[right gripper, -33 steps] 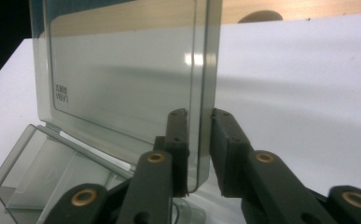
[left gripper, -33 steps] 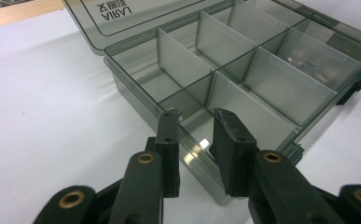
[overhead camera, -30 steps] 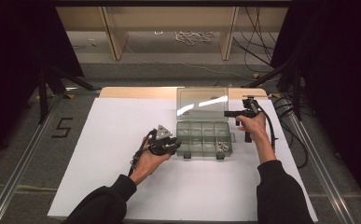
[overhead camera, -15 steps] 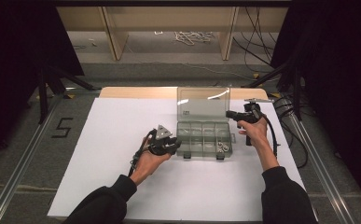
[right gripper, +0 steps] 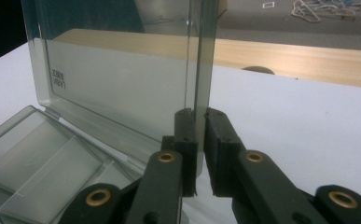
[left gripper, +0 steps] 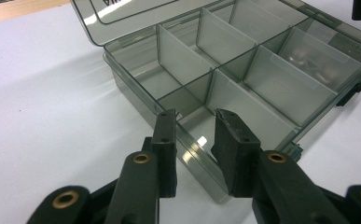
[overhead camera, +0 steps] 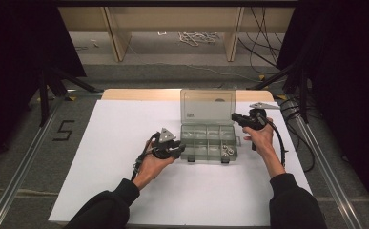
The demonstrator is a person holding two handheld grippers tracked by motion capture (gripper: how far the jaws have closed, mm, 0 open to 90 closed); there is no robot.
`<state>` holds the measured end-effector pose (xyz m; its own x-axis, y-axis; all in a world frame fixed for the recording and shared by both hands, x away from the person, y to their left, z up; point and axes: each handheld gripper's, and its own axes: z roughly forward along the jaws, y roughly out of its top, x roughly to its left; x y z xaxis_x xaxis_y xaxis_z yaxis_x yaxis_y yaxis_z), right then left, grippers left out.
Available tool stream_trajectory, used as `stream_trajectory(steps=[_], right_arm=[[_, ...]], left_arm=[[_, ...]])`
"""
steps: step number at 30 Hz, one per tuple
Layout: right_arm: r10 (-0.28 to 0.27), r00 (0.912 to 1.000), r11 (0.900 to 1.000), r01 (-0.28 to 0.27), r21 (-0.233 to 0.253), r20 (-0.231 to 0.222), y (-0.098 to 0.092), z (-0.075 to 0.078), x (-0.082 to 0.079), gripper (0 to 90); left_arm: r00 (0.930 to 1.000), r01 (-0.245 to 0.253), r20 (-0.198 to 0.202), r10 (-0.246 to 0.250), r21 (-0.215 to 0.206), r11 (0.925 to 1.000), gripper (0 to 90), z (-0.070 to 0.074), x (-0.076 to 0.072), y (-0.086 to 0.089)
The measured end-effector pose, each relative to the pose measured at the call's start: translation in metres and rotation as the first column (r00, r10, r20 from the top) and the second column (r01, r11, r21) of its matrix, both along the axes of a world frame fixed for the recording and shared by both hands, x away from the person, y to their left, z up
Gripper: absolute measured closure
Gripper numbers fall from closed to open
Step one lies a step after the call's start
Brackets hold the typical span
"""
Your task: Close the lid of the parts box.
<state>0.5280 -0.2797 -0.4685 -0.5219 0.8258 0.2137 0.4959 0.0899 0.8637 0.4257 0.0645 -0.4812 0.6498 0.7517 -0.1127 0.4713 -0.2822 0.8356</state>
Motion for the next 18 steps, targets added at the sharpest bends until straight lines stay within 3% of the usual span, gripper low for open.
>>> stream_trajectory(steps=[3, 6, 8, 9, 10, 11, 12, 15, 16, 18], right_arm=[[0.006, 0.9999, 1.0, -0.005, -0.027, 0.015, -0.0008, 0.0005, -0.0032, 84.1], [0.011, 0.9986, 1.0, -0.01, -0.015, 0.053, -0.0001, -0.0025, -0.003, 84.1], [0.01, 0.9984, 1.0, -0.009, -0.013, 0.056, 0.0, -0.0034, -0.0041, 84.1], [0.007, 0.9991, 0.999, -0.006, -0.037, 0.041, -0.0012, -0.002, -0.0062, 84.1], [0.01, 0.9987, 1.0, -0.009, -0.023, 0.049, -0.0004, -0.003, -0.0066, 84.1], [0.018, 0.9971, 0.999, -0.015, -0.04, 0.074, -0.0014, -0.0039, -0.0056, 84.1], [0.016, 0.9954, 1.0, -0.014, -0.027, 0.094, 0.0, -0.0055, -0.0052, 84.0], [0.023, 0.9937, 0.999, -0.018, -0.044, 0.11, -0.0003, -0.0063, -0.0074, 84.0], [0.014, 0.9957, 0.999, -0.009, -0.053, 0.092, -0.0004, -0.0049, -0.0095, 84.0], [0.02, 0.991, 0.999, -0.014, -0.05, 0.132, 0.0005, -0.0068, -0.0088, 84.0]], left_arm=[[1.0, 0.001, -0.003, -0.001, -0.004, 1.0, 69.2, 0.0, 0.0001, 0.0001], [1.0, 0.003, -0.002, -0.003, -0.002, 1.0, 69.1, -0.0001, 0.0001, 0.0001], [1.0, 0.004, -0.003, -0.004, -0.003, 1.0, 68.6, 0.0, 0.0001, 0.0], [1.0, 0.004, -0.003, -0.004, 0.0, 1.0, 68.5, 0.0, 0.0002, 0.0002], [1.0, 0.005, -0.003, -0.005, -0.003, 1.0, 68.6, 0.0, 0.0002, 0.0002], [1.0, 0.007, -0.006, -0.007, 0.002, 1.0, 68.5, 0.0001, 0.0003, 0.0008], [0.9999, 0.015, -0.008, -0.015, 0.016, 0.9998, 68.6, 0.0004, 0.0005, 0.0019], [0.9999, 0.007, -0.011, -0.007, -0.001, 1.0, 68.4, 0.0, 0.0004, 0.0008], [0.9996, 0.019, -0.02, -0.019, 0.003, 0.9998, 68.4, 0.0006, 0.0007, 0.0018], [0.9997, 0.015, -0.017, -0.015, 0.0, 0.9999, 68.3, 0.0005, 0.0007, 0.0015]])
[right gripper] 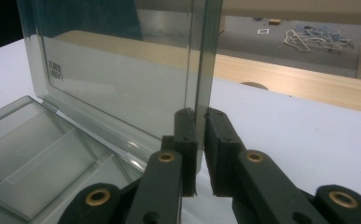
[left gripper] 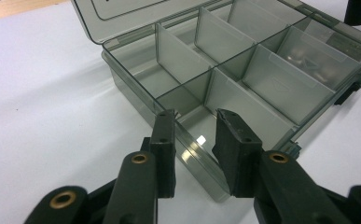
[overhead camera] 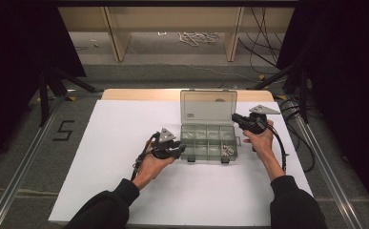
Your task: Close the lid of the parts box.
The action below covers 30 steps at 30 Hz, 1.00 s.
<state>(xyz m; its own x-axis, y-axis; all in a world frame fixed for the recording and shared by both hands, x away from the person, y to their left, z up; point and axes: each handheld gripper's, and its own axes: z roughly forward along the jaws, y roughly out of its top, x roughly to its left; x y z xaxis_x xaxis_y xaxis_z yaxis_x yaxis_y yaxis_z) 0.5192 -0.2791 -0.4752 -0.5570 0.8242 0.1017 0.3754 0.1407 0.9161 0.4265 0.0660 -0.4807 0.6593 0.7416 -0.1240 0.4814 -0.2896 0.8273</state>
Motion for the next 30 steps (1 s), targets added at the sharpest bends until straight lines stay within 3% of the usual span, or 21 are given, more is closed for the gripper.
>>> stream_trajectory(steps=[2, 3, 5, 6, 9, 12, 17, 18, 19, 21, 22, 25, 30], right_arm=[[0.001, 0.9996, 1.0, -0.001, 0.013, -0.028, 0.0, 0.0, -0.002, 84.0], [0.0, 0.9994, 1.0, 0.001, 0.012, -0.034, 0.0, 0.0, -0.003, 83.9], [-0.002, 1.0, 1.0, 0.002, -0.001, 0.006, -0.002, -0.002, -0.001, 83.9], [0.001, 0.9997, 1.0, -0.001, 0.004, -0.023, -0.002, -0.001, -0.003, 83.9], [-0.005, 1.0, 1.0, 0.005, 0.001, -0.005, -0.002, -0.002, -0.002, 83.9], [-0.009, 0.9998, 1.0, 0.009, -0.001, -0.016, -0.002, -0.002, -0.004, 83.9], [-0.01, 0.9996, 1.0, 0.009, -0.026, -0.026, -0.002, 0.0, -0.005, 83.8], [-0.007, 0.9999, 0.999, 0.007, -0.031, -0.011, -0.003, -0.001, -0.004, 83.8], [-0.003, 1.0, 1.0, 0.003, 0.003, -0.001, 0.0, -0.003, -0.003, 83.8], [-0.004, 0.9995, 1.0, 0.004, -0.013, 0.031, -0.001, -0.004, -0.001, 83.8], [0.004, 1.0, 1.0, -0.004, 0.0, 0.008, 0.0, -0.004, -0.002, 83.8], [0.002, 0.9998, 1.0, -0.002, -0.008, 0.022, 0.0, -0.003, -0.001, 83.8], [0.0, 1.0, 1.0, 0.0, -0.003, -0.007, 0.0, -0.002, -0.003, 83.8]], left_arm=[[1.0, 0.002, 0.008, -0.002, 0.016, 0.9999, 68.1, 0.0, 0.0, 0.001], [0.9999, -0.009, 0.011, 0.009, -0.001, 1.0, 67.8, 0.0, 0.0, 0.0], [0.9999, -0.007, 0.012, 0.007, 0.006, 1.0, 66.6, 0.001, 0.002, 0.003], [0.9998, -0.013, 0.012, 0.013, 0.006, 0.9999, 65.8, 0.002, 0.002, 0.004], [0.9996, -0.019, 0.023, 0.019, 0.003, 0.9998, 64.9, 0.005, 0.003, 0.007], [0.9991, -0.028, 0.033, 0.028, -0.008, 0.9996, 63.3, 0.012, 0.006, 0.01], [0.997, -0.036, 0.067, 0.039, -0.034, 0.9988, 61.4, 0.03, 0.013, 0.011], [0.9965, -0.04, 0.073, 0.042, -0.033, 0.9987, 60.8, 0.034, 0.014, 0.011], [0.9958, -0.034, 0.084, 0.036, -0.017, 0.9993, 60.0, 0.04, 0.016, 0.012], [0.9935, -0.044, 0.104, 0.047, -0.026, 0.9987, 58.6, 0.049, 0.02, 0.01], [0.9919, -0.05, 0.115, 0.054, -0.032, 0.9982, 58.0, 0.053, 0.022, 0.009], [0.9897, -0.061, 0.127, 0.065, -0.032, 0.9976, 57.0, 0.066, 0.03, 0.008], [0.985, -0.071, 0.156, 0.075, -0.03, 0.9971, 56.0, 0.086, 0.044, 0.004]])
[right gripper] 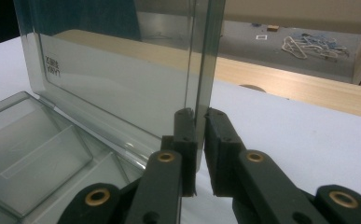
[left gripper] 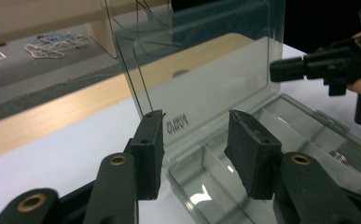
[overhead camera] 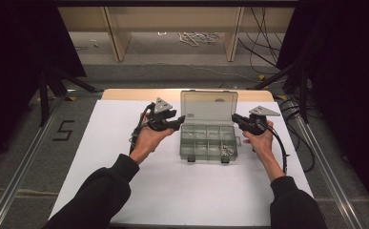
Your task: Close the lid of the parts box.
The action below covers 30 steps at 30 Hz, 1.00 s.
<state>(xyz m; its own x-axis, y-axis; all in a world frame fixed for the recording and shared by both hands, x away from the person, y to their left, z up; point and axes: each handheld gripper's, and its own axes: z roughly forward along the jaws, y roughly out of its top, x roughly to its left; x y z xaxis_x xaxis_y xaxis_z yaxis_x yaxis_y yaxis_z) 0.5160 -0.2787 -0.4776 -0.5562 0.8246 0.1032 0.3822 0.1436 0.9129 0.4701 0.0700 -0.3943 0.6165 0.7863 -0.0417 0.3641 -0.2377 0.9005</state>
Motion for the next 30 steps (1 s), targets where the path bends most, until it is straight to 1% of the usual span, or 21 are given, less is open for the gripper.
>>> stream_trajectory(steps=[2, 3, 5, 6, 7, 10, 12, 13, 14, 15, 16, 17, 20, 21, 22, 23, 25, 26, 27, 29, 30], right_arm=[[0.007, 1.0, 1.0, -0.007, 0.005, 0.007, 0.0, 0.0, 0.0, 83.8], [0.007, 0.9999, 1.0, -0.007, 0.004, 0.008, 0.0, 0.0, 0.0, 83.8], [0.007, 1.0, 1.0, -0.007, 0.002, 0.005, 0.0, 0.0, 0.0, 83.8], [0.009, 0.9997, 1.0, -0.008, -0.003, 0.021, 0.0, -0.001, 0.001, 83.8], [0.01, 0.9998, 1.0, -0.01, -0.003, 0.02, 0.0, -0.001, 0.001, 83.8], [0.011, 0.9997, 1.0, -0.011, -0.004, 0.023, 0.0, -0.001, 0.001, 83.8], [0.013, 0.9996, 1.0, -0.013, -0.006, 0.024, 0.0, -0.001, 0.001, 83.8], [0.012, 0.9992, 1.0, -0.012, -0.013, 0.038, -0.001, -0.001, 0.002, 83.8], [0.012, 0.9997, 1.0, -0.012, -0.005, 0.021, -0.001, -0.001, 0.001, 83.8], [0.013, 0.9996, 1.0, -0.013, -0.006, 0.023, -0.001, -0.001, 0.001, 83.8], [0.014, 0.9996, 1.0, -0.013, -0.007, 0.025, -0.001, -0.001, 0.001, 83.8], [0.014, 0.9996, 1.0, -0.014, -0.006, 0.024, -0.001, -0.001, 0.001, 83.8], [0.013, 0.9987, 1.0, -0.012, -0.02, 0.05, -0.001, -0.001, 0.002, 83.8], [0.015, 0.9995, 1.0, -0.015, -0.011, 0.029, -0.001, 0.0, 0.001, 83.8], [0.019, 0.999, 1.0, -0.018, -0.021, 0.04, -0.001, -0.001, 0.001, 83.8], [0.02, 0.9996, 1.0, -0.02, -0.02, 0.022, -0.001, 0.0, 0.0, 83.7], [0.017, 0.9993, 1.0, -0.017, -0.014, 0.032, 0.0, -0.001, 0.001, 83.7], [0.018, 0.9993, 1.0, -0.017, -0.014, 0.032, 0.0, -0.001, 0.001, 83.7], [0.018, 0.9993, 1.0, -0.017, -0.014, 0.032, 0.0, -0.001, 0.001, 83.8], [0.017, 0.9998, 1.0, -0.017, -0.015, 0.012, -0.001, 0.001, -0.001, 83.7], [0.015, 0.9994, 1.0, -0.015, -0.018, 0.031, -0.001, 0.0, 0.0, 83.7]], left_arm=[[1.0, -0.004, 0.004, 0.004, 0.007, 1.0, 56.3, 0.006, 0.006, -0.001], [1.0, -0.005, 0.002, 0.005, -0.001, 1.0, 56.9, 0.009, 0.009, -0.002], [1.0, -0.009, 0.005, 0.009, 0.0, 1.0, 58.8, 0.014, 0.015, -0.004], [0.9999, -0.013, 0.01, 0.013, 0.007, 0.9999, 59.9, 0.016, 0.018, -0.004], [0.9999, -0.012, 0.011, 0.012, 0.002, 0.9999, 61.7, 0.018, 0.021, -0.005], [0.9996, -0.019, 0.02, 0.018, 0.006, 0.9998, 69.5, 0.025, 0.03, -0.007], [0.9997, -0.019, 0.017, 0.019, 0.004, 0.9998, 76.2, 0.028, 0.036, -0.008], [0.9996, -0.019, 0.019, 0.019, 0.02, 0.9996, 79.9, 0.03, 0.039, -0.008], [0.9997, -0.022, 0.015, 0.022, 0.01, 0.9997, 82.7, 0.032, 0.042, -0.009], [0.9997, -0.021, 0.011, 0.021, 0.012, 0.9997, 85.2, 0.034, 0.046, -0.008], [0.9994, -0.031, 0.014, 0.031, 0.0, 0.9995, 87.2, 0.036, 0.049, -0.009], [0.9993, -0.031, 0.018, 0.031, 0.008, 0.9995, 88.8, 0.038, 0.052, -0.008], [0.9985, -0.05, 0.021, 0.05, -0.006, 0.9987, 89.8, 0.043, 0.061, -0.009], [0.9982, -0.057, 0.019, 0.057, -0.002, 0.9984, 89.8, 0.044, 0.064, -0.008], [0.998, -0.061, 0.015, 0.061, -0.002, 0.9981, 89.9, 0.044, 0.067, -0.008], [0.9979, -0.065, 0.009, 0.065, 0.006, 0.9979, 89.9, 0.044, 0.069, -0.008], [0.998, -0.064, 0.0, 0.064, 0.021, 0.9978, 89.9, 0.043, 0.073, -0.009], [0.9977, -0.068, 0.002, 0.068, 0.008, 0.9976, 89.9, 0.042, 0.075, -0.012], [0.9982, -0.06, -0.004, 0.06, 0.022, 0.9979, 89.9, 0.041, 0.076, -0.012], [0.998, -0.061, -0.011, 0.061, 0.028, 0.9977, 89.9, 0.039, 0.078, -0.015], [0.9983, -0.057, -0.008, 0.058, 0.031, 0.9979, 89.9, 0.038, 0.08, -0.016]])
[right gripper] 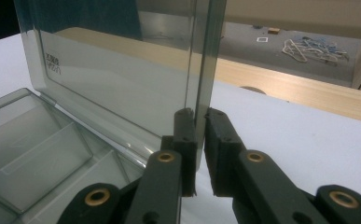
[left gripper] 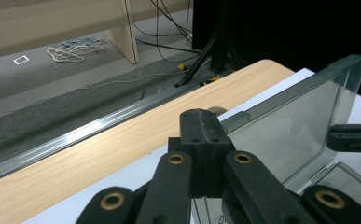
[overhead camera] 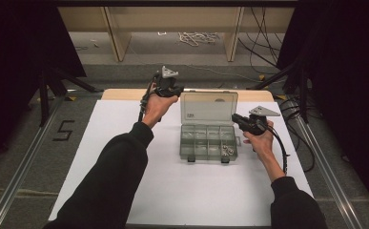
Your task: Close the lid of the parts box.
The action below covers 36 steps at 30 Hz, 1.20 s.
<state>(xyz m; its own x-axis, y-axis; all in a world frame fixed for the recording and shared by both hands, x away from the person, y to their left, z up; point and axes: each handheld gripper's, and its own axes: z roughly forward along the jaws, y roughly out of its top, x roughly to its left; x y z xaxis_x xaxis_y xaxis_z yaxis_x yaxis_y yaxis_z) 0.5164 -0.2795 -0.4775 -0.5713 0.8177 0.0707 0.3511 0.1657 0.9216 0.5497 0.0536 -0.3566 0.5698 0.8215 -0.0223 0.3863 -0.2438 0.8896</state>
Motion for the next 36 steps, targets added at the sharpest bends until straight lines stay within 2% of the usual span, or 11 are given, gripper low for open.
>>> stream_trajectory(steps=[9, 16, 20, 22, 23, 27, 30, 31, 32, 34, 36], right_arm=[[-0.001, 1.0, 1.0, 0.001, -0.018, 0.008, -0.001, 0.0, 0.0, 83.7], [0.006, 1.0, 1.0, -0.006, 0.0, 0.001, 0.001, 0.0, 0.0, 83.6], [-0.005, 1.0, 1.0, 0.005, -0.01, -0.005, 0.001, 0.0, -0.001, 83.6], [0.007, 1.0, 1.0, -0.007, -0.002, -0.005, 0.0, 0.0, -0.001, 83.6], [0.002, 0.9997, 0.999, -0.003, -0.033, -0.025, -0.001, 0.002, -0.003, 83.6], [0.013, 0.9997, 1.0, -0.013, -0.025, 0.022, -0.001, 0.0, 0.0, 83.4], [0.008, 0.9999, 1.0, -0.007, -0.026, 0.015, 0.0, 0.0, 0.0, 82.7], [0.006, 0.9999, 1.0, -0.006, -0.011, -0.014, 0.0, 0.001, -0.001, 81.2], [-0.01, 0.9998, 0.999, 0.009, -0.035, -0.015, -0.002, 0.003, -0.002, 77.8], [-0.006, 0.9999, 1.0, 0.006, -0.006, 0.008, -0.002, 0.005, -0.001, 73.1], [-0.015, 0.9999, 1.0, 0.015, -0.012, 0.002, -0.001, 0.01, -0.004, 66.3]], left_arm=[[0.9998, -0.021, -0.007, 0.021, -0.007, 0.9998, 89.9, -0.001, 0.011, -0.007], [0.9982, -0.053, -0.03, 0.053, -0.007, 0.9986, 89.9, -0.007, 0.021, -0.007], [0.9984, -0.03, -0.047, 0.032, 0.027, 0.9992, 89.9, -0.008, 0.023, -0.008], [0.9983, -0.035, -0.046, 0.036, 0.01, 0.9993, 89.9, -0.01, 0.024, -0.011], [0.9982, -0.037, -0.046, 0.037, 0.008, 0.9993, 89.9, -0.01, 0.024, -0.011], [0.9978, -0.029, -0.06, 0.029, 0.008, 0.9996, 89.9, -0.01, 0.024, -0.011], [0.9975, -0.02, -0.067, 0.021, 0.014, 0.9997, 89.9, -0.01, 0.022, -0.011], [0.9975, -0.023, -0.066, 0.023, 0.01, 0.9997, 89.9, -0.01, 0.022, -0.012], [0.9974, -0.018, -0.069, 0.019, 0.015, 0.9997, 89.9, -0.01, 0.021, -0.012], [0.997, -0.012, -0.076, 0.014, 0.016, 0.9998, 89.8, -0.012, 0.019, -0.012], [0.9971, -0.01, -0.075, 0.011, 0.01, 0.9999, 89.8, -0.013, 0.018, -0.012]])
